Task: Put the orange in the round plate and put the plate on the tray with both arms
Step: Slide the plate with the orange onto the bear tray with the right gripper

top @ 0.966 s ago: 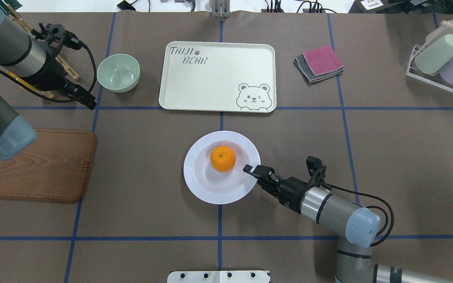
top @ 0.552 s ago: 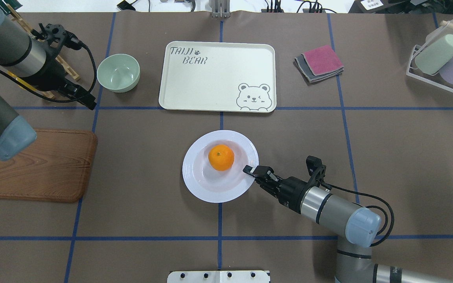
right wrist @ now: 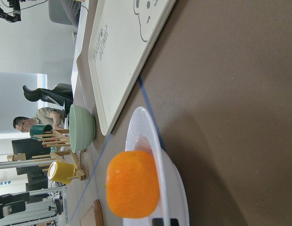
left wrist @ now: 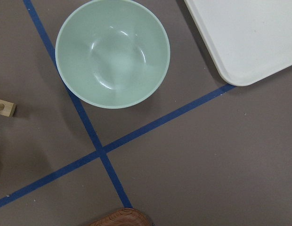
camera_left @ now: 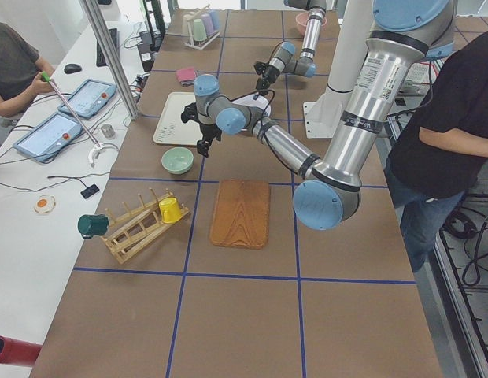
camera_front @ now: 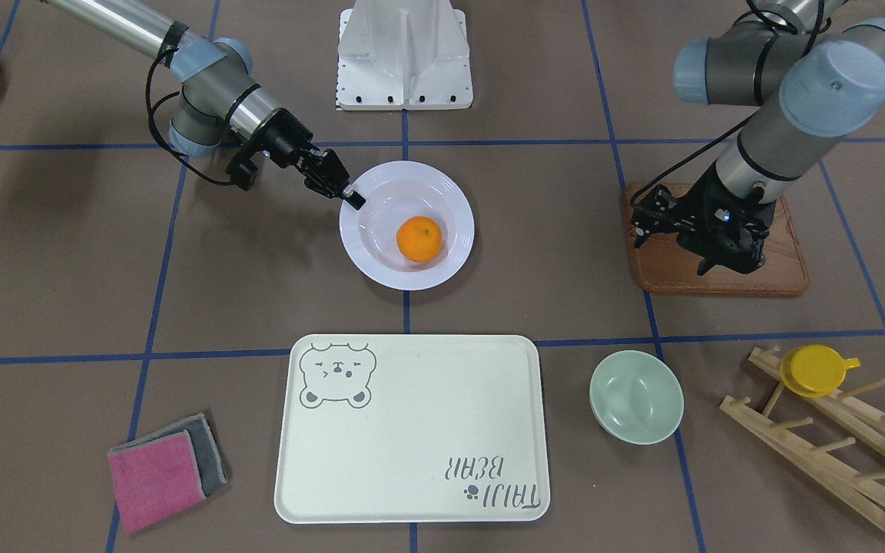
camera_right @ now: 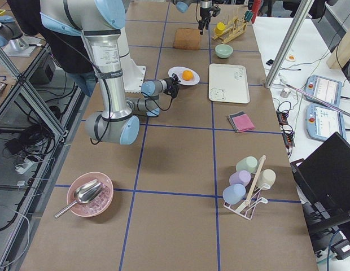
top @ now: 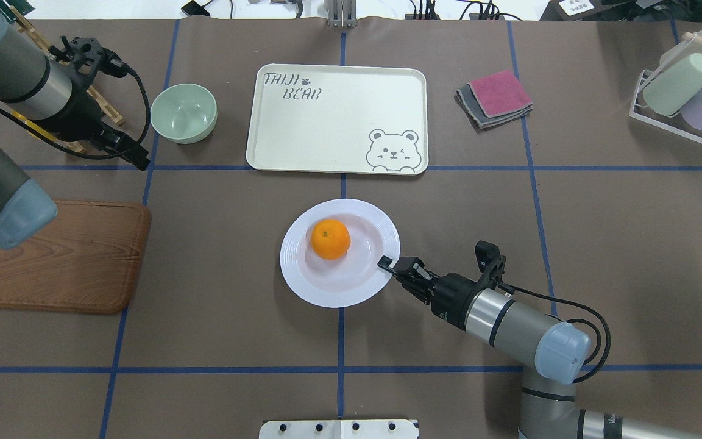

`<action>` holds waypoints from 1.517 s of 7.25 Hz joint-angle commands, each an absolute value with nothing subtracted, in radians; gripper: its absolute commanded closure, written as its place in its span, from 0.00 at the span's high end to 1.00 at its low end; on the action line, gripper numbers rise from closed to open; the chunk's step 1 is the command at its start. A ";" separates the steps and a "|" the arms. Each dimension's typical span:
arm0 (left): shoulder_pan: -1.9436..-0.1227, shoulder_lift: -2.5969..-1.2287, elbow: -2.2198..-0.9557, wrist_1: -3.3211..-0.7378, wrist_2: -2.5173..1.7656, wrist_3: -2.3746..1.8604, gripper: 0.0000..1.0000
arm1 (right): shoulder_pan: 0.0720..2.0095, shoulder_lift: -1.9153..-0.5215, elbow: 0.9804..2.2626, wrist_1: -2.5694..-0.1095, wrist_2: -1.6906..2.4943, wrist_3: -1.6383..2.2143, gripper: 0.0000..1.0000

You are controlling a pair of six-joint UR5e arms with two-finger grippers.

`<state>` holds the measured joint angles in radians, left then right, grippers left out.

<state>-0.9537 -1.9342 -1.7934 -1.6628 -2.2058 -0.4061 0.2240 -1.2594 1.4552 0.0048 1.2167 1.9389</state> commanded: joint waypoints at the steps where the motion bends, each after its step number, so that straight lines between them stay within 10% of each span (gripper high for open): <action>1: -0.954 -1.934 -1.795 -1.661 -2.206 -0.407 0.99 | 0.221 -1.256 1.477 0.006 1.162 1.939 0.00; 6: -0.956 -1.933 -1.802 -1.657 -2.206 -0.407 0.99 | 0.294 -1.195 1.473 -0.009 1.017 1.963 0.00; 11: -0.956 -1.931 -1.802 -1.649 -2.206 -0.480 0.99 | 0.443 -0.887 1.198 -0.375 1.019 2.247 0.00</action>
<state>-0.9564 -1.9316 -1.8014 -1.6491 -2.2059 -0.4299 0.4244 -0.9565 1.2351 -0.2567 1.0184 2.1768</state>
